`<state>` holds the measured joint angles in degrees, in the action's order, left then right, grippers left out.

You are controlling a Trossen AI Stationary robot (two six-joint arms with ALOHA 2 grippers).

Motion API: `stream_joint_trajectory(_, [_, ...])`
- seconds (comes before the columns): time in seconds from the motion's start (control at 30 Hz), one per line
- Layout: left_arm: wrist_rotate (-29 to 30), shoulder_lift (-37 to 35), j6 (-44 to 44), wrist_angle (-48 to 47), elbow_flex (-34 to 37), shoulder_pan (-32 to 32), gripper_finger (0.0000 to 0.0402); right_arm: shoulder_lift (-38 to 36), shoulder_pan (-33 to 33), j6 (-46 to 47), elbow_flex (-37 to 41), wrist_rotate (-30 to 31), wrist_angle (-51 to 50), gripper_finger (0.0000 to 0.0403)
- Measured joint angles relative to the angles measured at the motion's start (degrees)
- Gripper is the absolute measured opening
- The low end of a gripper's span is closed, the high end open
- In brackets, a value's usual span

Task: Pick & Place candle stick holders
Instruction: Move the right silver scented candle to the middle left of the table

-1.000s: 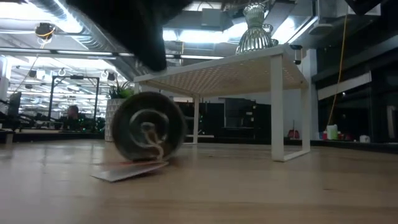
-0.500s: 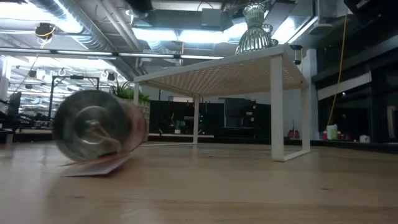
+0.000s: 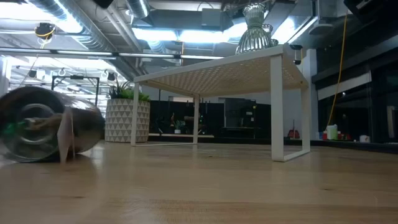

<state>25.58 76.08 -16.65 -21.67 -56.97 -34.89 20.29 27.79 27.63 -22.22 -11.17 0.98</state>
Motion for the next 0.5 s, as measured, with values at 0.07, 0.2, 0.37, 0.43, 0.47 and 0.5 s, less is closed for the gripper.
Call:
stream_joint_trajectory(0.07, [-0.1, -4.5, -1.1, 5.2, 5.6, 0.2, 0.0002, 0.0, 0.0, -0.3, 0.0, 0.7, 1.0, 0.0215])
stream_joint_trajectory(0.2, [-0.3, -12.0, -4.1, 14.2, 14.6, 0.2, 0.0002, 2.1, 0.1, -2.0, 0.0, 2.0, 1.0, 0.0215])
stream_joint_trajectory(0.37, [-0.4, -17.8, -7.3, 20.5, 21.0, 0.2, 0.0001, 11.6, 2.3, -2.8, 0.0, -2.5, 0.9, 0.0215])
stream_joint_trajectory(0.43, [-0.4, -19.3, -8.3, 20.6, 21.9, 0.2, 0.0004, 15.7, 3.8, -2.4, 0.0, -5.3, 2.2, 0.0215])
stream_joint_trajectory(0.47, [-0.4, -19.7, -8.7, 20.5, 22.0, 0.2, 0.0006, 17.4, 4.8, -1.9, 0.0, -6.2, 2.9, 0.0215])
stream_joint_trajectory(0.5, [-0.3, -20.1, -9.0, 20.3, 22.0, 0.2, 0.0008, 18.8, 5.8, -1.2, -0.2, -6.9, 2.9, 0.0215])
